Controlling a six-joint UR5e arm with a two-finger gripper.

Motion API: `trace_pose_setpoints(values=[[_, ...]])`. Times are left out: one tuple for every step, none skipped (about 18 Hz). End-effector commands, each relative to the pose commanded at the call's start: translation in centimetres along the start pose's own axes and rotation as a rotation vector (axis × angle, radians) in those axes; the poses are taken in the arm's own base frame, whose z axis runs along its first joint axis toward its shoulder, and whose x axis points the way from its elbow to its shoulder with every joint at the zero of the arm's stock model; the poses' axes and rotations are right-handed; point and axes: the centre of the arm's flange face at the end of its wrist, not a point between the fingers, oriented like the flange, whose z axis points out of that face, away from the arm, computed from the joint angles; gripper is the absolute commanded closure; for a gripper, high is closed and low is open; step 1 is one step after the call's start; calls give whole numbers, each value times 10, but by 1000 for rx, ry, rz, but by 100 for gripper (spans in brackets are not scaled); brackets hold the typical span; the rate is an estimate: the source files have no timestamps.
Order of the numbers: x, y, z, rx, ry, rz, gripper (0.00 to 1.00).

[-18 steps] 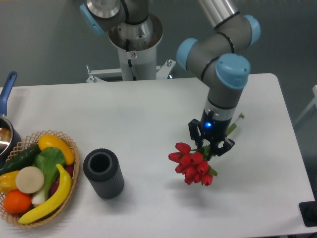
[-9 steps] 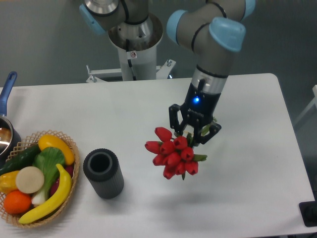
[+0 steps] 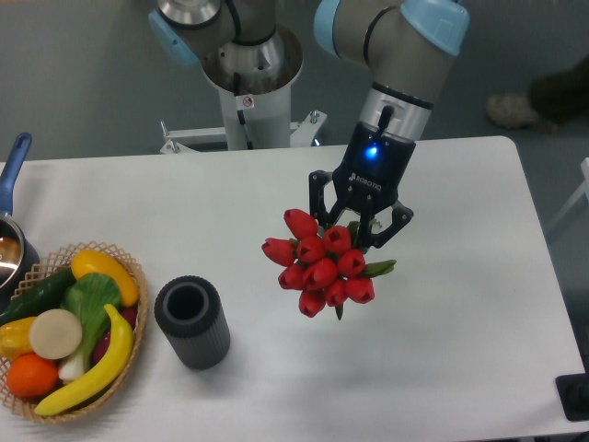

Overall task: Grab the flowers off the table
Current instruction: 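Lift the gripped tulip bunch up off the table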

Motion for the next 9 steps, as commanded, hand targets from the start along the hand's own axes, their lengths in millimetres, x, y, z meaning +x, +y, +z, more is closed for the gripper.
trace_pose_setpoints(values=[[0,-1,0,8,4,0,56],[2,0,1,8,7,-2,56],[2,2,1,6,8,-4,56],[3,2,1,8,8,-3,56],[3,2,1,9,9,-3,56],[3,1,1,9,9,-3,56],[3,1,1,9,9,-3,56],[4,1,0,10,8,-2,56],[4,1,0,11,9,-2,56]])
